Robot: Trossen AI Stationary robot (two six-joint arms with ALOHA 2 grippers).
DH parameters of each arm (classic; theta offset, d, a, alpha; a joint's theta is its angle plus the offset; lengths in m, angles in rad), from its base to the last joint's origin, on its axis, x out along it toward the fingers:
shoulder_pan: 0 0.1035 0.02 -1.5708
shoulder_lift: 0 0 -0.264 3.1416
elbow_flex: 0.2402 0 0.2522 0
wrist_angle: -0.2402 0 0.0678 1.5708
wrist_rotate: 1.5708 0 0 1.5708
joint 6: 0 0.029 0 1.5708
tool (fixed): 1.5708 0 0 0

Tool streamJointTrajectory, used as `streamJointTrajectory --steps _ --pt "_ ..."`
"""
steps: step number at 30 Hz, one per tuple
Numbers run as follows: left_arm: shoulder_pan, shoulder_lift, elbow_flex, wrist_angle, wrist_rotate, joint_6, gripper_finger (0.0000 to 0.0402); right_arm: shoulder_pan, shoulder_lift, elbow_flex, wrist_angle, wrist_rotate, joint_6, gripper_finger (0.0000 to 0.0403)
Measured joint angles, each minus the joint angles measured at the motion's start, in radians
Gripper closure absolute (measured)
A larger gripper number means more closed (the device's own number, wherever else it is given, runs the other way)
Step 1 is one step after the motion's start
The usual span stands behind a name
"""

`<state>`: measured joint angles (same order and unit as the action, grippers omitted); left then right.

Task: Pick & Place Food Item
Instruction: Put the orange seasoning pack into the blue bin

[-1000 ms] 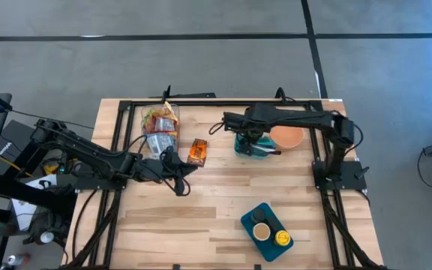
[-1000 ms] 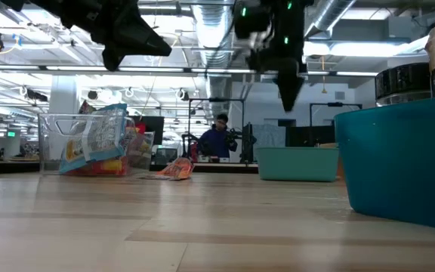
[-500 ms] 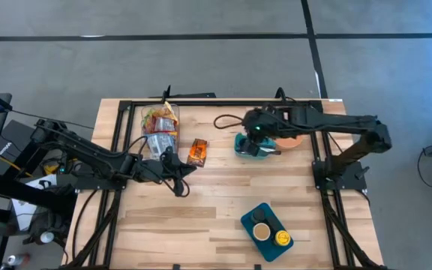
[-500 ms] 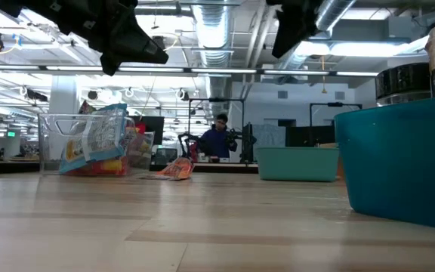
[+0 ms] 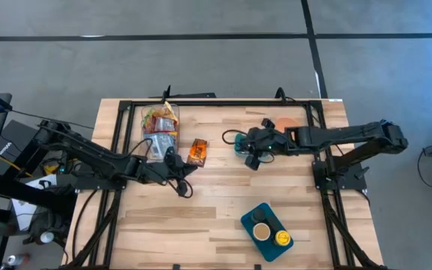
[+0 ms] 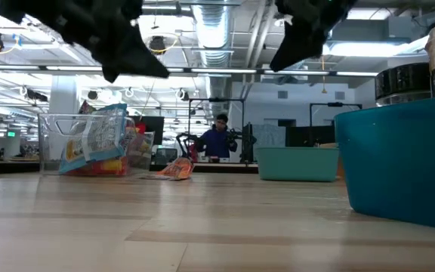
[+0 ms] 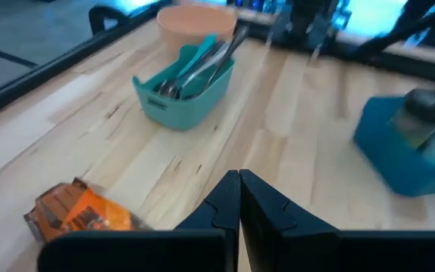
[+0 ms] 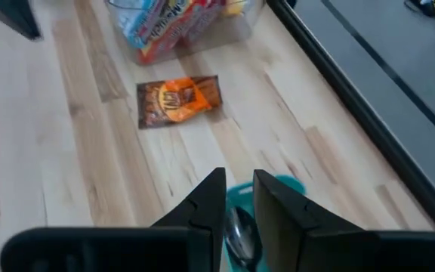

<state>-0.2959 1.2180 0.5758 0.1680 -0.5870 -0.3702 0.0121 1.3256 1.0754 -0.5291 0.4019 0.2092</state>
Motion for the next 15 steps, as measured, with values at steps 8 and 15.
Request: streamJointTrajectory --steps 8,15 --pt "0.149 0.11 0.049 0.005 0.167 0.11 0.0401 -0.001 -0.003 -0.091 0.124 0.0 -0.005 0.034" --pt "0.284 0.119 0.103 -0.087 0.281 0.163 0.0401 -0.001 -0.002 -0.127 0.123 0.0 -0.007 0.034"
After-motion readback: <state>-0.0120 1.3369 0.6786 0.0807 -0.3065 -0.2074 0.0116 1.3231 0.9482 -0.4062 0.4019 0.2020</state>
